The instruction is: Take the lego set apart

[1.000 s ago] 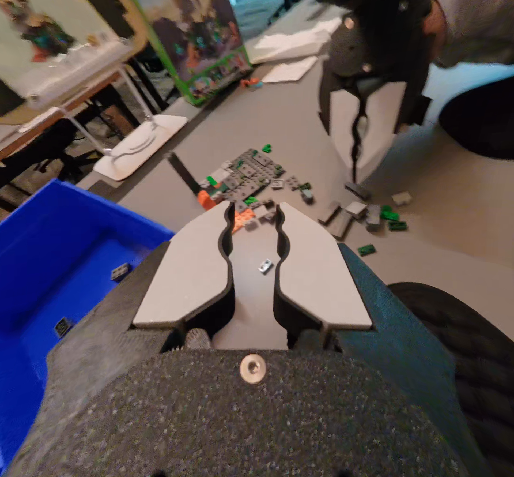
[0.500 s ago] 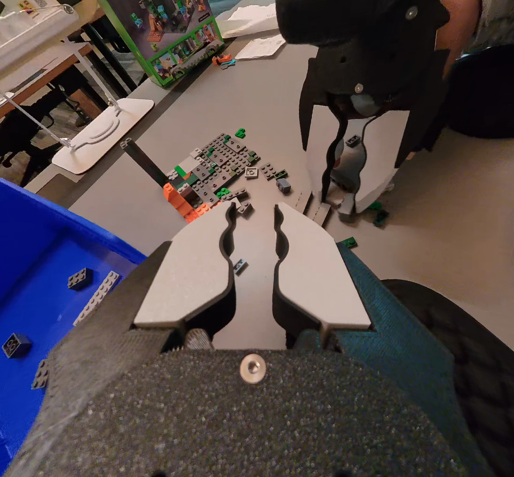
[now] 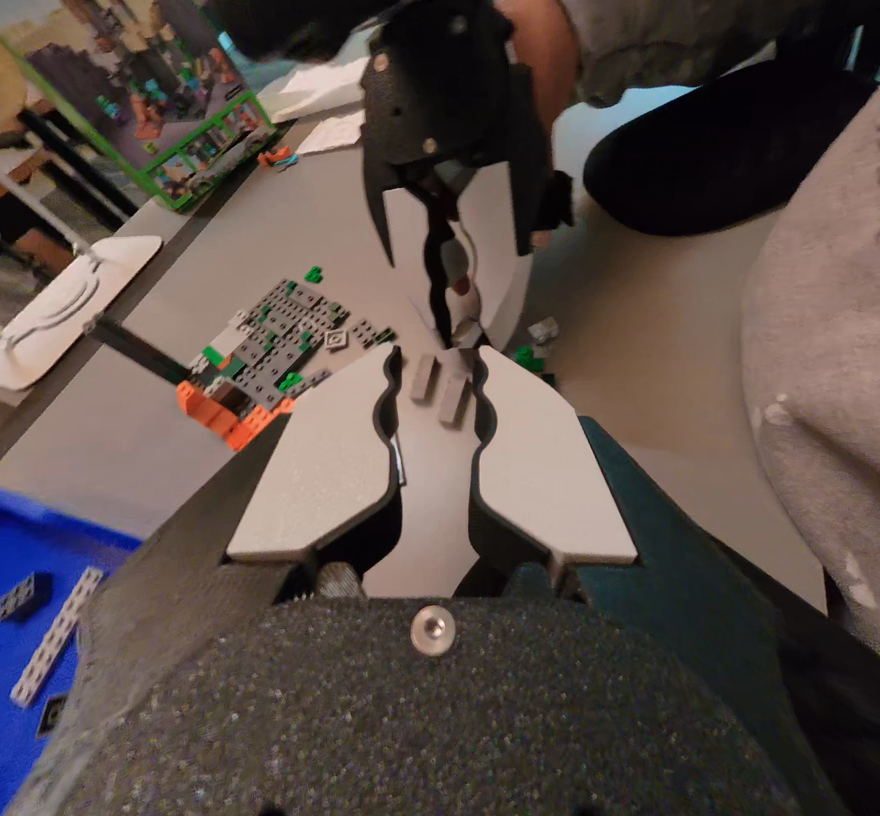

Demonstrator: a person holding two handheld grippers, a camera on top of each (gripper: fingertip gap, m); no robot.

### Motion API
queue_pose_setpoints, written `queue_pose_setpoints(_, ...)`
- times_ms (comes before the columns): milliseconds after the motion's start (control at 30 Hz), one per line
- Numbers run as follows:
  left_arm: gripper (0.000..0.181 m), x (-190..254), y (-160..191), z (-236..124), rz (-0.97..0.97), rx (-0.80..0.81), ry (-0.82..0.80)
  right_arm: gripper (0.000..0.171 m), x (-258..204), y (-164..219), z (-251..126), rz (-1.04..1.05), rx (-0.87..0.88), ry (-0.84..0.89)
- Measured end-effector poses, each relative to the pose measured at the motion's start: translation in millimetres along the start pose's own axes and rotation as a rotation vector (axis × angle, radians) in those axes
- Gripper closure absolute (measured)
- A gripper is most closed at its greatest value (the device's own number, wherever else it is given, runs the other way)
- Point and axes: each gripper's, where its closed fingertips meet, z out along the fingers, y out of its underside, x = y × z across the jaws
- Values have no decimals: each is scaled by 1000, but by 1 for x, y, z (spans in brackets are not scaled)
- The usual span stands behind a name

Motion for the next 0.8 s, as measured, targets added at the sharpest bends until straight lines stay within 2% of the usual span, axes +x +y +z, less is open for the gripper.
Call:
queue_pose_setpoints(100, 148, 11, -8, 7, 76, 28, 11, 142, -4, -11, -11, 69, 89, -107)
queue_pose_setpoints(267, 129, 15, -12, 19, 194, 45, -26, 142, -21, -33, -34, 116, 217, -296)
queue_pose_setpoints(367, 133, 22, -20, 22, 288, 80, -34, 142, -35, -42, -38, 110, 237, -383)
queue_pose_setpoints(533, 152, 26, -26, 25, 385, 92, -51, 142, -48, -47, -36, 118, 234, -481)
queue_pose_setpoints(800, 151, 40, -27, 27, 461, 93, 0, 142, -63, -41, -38, 189, 218, -674)
